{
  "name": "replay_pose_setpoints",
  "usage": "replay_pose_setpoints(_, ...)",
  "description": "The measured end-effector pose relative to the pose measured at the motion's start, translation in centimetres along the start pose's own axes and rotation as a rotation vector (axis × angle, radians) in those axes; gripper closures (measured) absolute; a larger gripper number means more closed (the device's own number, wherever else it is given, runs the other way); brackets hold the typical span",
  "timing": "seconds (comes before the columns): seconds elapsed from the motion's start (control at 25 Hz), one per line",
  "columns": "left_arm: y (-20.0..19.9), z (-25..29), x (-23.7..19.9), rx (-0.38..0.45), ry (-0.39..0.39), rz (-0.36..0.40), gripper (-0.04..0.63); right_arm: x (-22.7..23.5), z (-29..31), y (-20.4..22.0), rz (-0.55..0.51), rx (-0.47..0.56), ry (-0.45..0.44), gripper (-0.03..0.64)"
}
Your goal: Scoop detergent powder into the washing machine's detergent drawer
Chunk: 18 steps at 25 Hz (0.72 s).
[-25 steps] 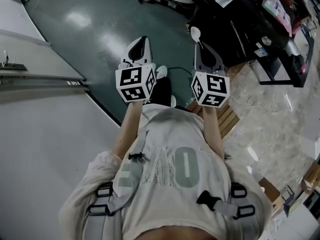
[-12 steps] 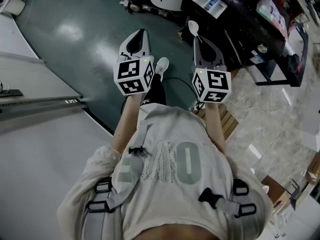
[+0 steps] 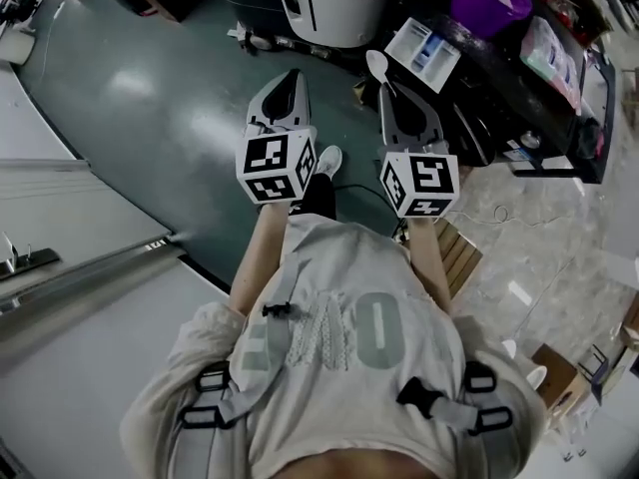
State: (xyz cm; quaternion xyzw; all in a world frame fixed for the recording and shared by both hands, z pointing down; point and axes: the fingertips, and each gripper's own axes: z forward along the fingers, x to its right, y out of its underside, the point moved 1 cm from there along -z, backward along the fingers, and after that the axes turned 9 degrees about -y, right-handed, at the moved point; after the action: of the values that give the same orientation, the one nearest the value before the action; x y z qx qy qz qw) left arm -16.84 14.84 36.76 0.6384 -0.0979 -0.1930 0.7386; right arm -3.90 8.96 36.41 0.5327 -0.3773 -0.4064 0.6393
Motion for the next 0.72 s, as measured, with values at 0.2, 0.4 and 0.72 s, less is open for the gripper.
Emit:
replay_pose_setpoints(0.2,-2.6,7.6,-0.9,0.012,0.068,0.018,0.575,3.7,6.3,-2.8,-0.01,0.014,0.032,0.606)
replay_pose_setpoints(0.4,-5.1,15.0,-1.9,0.031,0.114,0.043,0.574,7.4,12.1,-4.5,-0.001,0.017,0.07,0.606)
replay_pose_setpoints(0.72,-7.6,22.8,-2.3,0.032,0.182,0.059,0.574,11.6,17.8,-6.6,0.006,0.021,0.132,0.606)
